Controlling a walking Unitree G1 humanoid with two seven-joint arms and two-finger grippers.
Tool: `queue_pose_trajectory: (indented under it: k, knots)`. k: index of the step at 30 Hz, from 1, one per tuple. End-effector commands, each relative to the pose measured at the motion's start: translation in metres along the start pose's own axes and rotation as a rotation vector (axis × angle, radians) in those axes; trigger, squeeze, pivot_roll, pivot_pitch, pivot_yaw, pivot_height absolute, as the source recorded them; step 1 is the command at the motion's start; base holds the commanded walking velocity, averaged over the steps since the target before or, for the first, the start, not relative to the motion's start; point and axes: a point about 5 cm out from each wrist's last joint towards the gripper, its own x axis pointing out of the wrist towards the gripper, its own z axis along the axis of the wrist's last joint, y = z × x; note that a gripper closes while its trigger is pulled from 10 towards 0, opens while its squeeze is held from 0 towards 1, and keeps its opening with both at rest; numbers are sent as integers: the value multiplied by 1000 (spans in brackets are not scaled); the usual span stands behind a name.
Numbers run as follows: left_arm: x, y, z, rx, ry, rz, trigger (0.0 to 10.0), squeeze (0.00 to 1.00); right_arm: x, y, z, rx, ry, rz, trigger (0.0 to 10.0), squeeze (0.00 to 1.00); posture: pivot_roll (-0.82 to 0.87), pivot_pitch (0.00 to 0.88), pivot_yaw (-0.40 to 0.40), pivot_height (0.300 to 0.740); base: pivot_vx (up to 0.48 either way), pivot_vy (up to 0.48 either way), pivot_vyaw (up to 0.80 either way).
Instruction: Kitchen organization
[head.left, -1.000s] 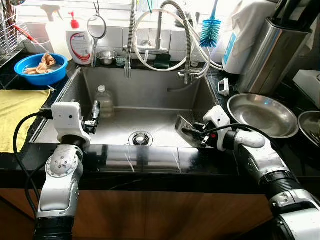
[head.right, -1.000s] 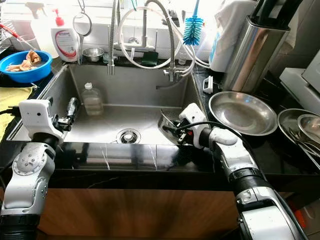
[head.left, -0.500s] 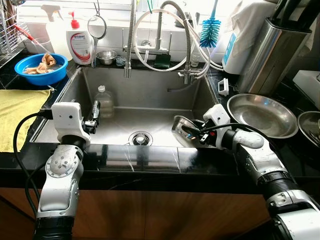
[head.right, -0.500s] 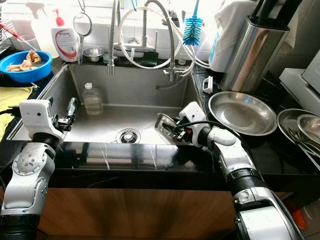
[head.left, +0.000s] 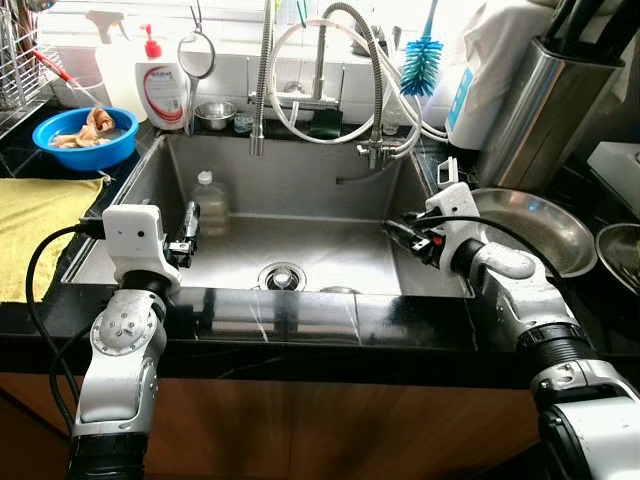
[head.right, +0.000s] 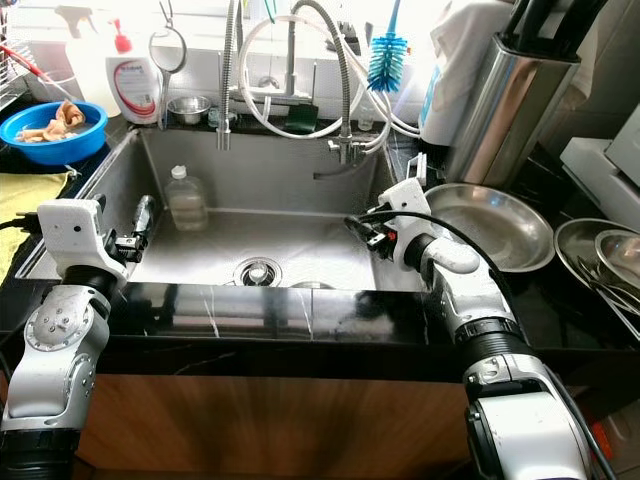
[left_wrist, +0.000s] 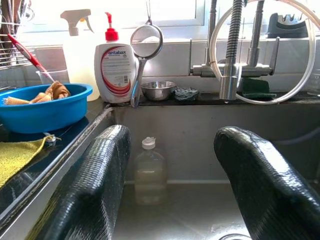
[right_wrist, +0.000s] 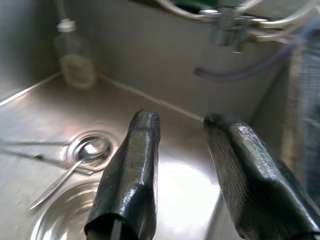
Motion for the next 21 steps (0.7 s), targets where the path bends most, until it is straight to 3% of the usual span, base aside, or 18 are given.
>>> queue_pose_trajectory:
  k: [1,2,9,14,19,21]
  knots:
    - [0,0,-3,-7,15,-6,10000,0,-1,-5,11,-4,-29,-65,10000,0,116,0,-82,740,0,0,0]
    - [0,0,-3,-7,17,-7,10000,0,-5,-7,13,-38,-33,-116,10000,0,112,0,-80,740,0,0,0]
    - [-1,-1,-5,-7,25,-14,10000,0,-15,0,28,-44,-126,-199,10000,0,102,0,-75,740,0,0,0]
    - [-2,-2,-6,-11,30,-18,10000,0,-24,-6,33,-59,-146,-332,10000,0,98,0,-75,740,0,0,0]
    - [-1,-2,-6,-11,33,-21,10000,0,-33,-8,37,-23,-187,-463,10000,0,96,0,-77,740,0,0,0]
    - [-2,-3,-6,-14,32,-22,10000,0,-40,-2,39,14,-251,-536,10000,0,97,0,-79,740,0,0,0]
